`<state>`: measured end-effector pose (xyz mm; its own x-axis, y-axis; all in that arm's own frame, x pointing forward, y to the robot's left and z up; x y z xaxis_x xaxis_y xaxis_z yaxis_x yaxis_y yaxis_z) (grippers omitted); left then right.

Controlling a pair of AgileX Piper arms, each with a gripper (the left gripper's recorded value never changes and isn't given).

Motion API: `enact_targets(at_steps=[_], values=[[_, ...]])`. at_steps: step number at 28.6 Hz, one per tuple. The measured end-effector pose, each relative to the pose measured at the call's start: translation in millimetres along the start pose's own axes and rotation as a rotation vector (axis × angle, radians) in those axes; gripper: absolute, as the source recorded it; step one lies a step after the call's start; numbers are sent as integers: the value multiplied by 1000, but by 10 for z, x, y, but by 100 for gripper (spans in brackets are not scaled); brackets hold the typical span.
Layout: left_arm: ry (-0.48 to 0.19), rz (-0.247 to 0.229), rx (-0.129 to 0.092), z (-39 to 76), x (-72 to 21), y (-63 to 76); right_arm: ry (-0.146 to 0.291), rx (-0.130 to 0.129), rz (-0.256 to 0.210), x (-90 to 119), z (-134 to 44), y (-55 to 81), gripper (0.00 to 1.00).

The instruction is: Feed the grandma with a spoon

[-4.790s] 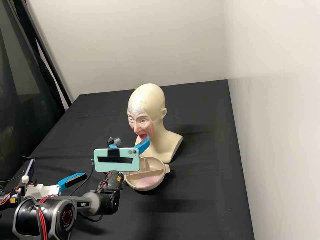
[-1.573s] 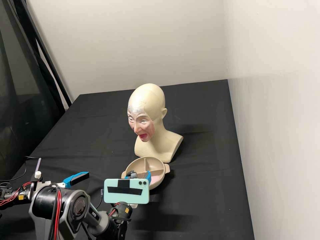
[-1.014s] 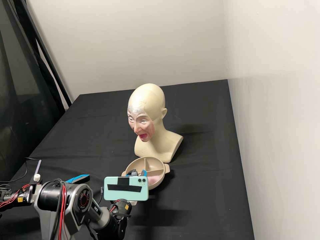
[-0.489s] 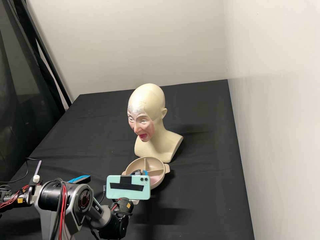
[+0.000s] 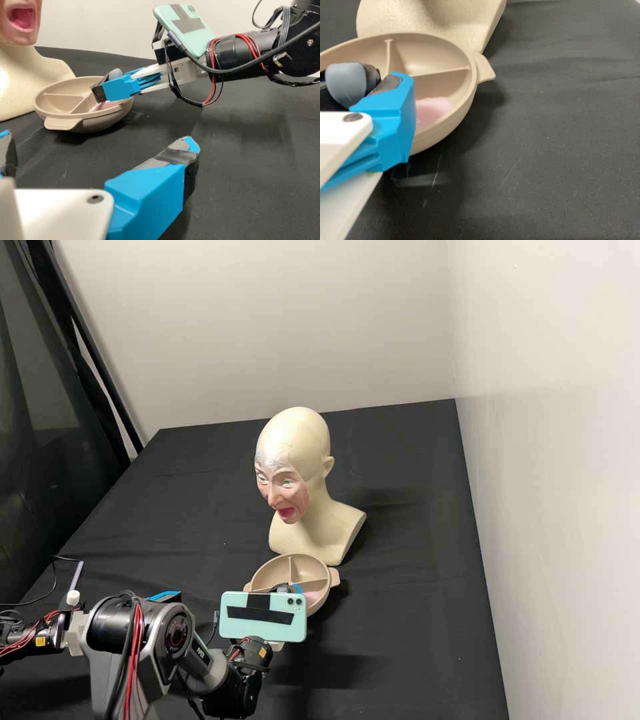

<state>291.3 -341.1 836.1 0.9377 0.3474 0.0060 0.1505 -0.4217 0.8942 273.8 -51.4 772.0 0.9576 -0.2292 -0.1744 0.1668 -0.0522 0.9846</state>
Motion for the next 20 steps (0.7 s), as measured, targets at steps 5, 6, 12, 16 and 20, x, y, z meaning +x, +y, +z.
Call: enact_targets(at_steps=[5, 6, 12, 16, 20], values=[[1, -3, 0, -2, 5, -8, 11, 9, 20, 76, -8, -24, 0], [1, -3, 0, -2, 5, -8, 10, 10, 19, 88, -4, -40, 0], [0, -1, 0, -2, 8, -4, 19, 14, 30, 149, -27, -60, 0], [-6, -1, 2, 18, 24, -4, 16, 17, 36, 166, -27, -59, 0], [-9, 1, 2, 24, 36, 0, 19, 18, 40, 177, -37, -53, 0]])
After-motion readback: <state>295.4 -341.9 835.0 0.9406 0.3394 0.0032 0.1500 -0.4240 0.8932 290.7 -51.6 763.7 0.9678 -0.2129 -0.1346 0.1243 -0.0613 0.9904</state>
